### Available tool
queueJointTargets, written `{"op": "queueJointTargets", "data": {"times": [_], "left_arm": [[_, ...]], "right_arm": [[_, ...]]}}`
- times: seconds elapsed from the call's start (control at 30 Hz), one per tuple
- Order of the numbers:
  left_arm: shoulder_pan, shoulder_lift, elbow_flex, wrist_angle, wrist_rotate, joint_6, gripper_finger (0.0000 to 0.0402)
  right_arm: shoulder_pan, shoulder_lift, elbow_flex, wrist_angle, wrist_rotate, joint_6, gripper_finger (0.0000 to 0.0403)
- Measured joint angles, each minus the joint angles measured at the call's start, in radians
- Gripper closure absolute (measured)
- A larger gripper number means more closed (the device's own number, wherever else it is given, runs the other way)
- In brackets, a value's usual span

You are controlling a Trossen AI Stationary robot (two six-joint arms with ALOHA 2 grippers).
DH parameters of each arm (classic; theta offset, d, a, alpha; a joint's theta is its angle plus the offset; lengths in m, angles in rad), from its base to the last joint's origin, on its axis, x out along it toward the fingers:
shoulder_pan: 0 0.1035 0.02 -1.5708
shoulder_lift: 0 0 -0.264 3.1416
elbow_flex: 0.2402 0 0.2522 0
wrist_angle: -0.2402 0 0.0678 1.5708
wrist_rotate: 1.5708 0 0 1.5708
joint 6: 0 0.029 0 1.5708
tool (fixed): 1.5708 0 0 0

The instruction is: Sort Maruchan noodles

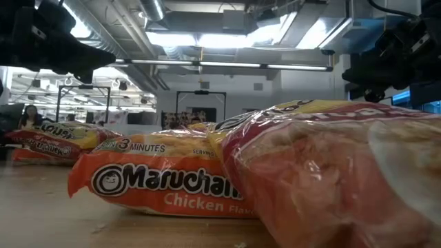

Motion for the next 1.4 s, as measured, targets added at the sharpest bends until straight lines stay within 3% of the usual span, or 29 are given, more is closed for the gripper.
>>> {"op": "queueJointTargets", "data": {"times": [1.07, 1.4], "left_arm": [[0.000, 0.000, 0.000, 0.000, 0.000, 0.001, 0.0390], [0.000, 0.000, 0.000, 0.000, -0.003, 0.069, 0.0390]], "right_arm": [[0.000, 0.000, 0.000, 0.000, 0.000, 0.000, 0.0372], [0.000, 0.000, 0.000, 0.000, 0.000, 0.000, 0.0372]]}}
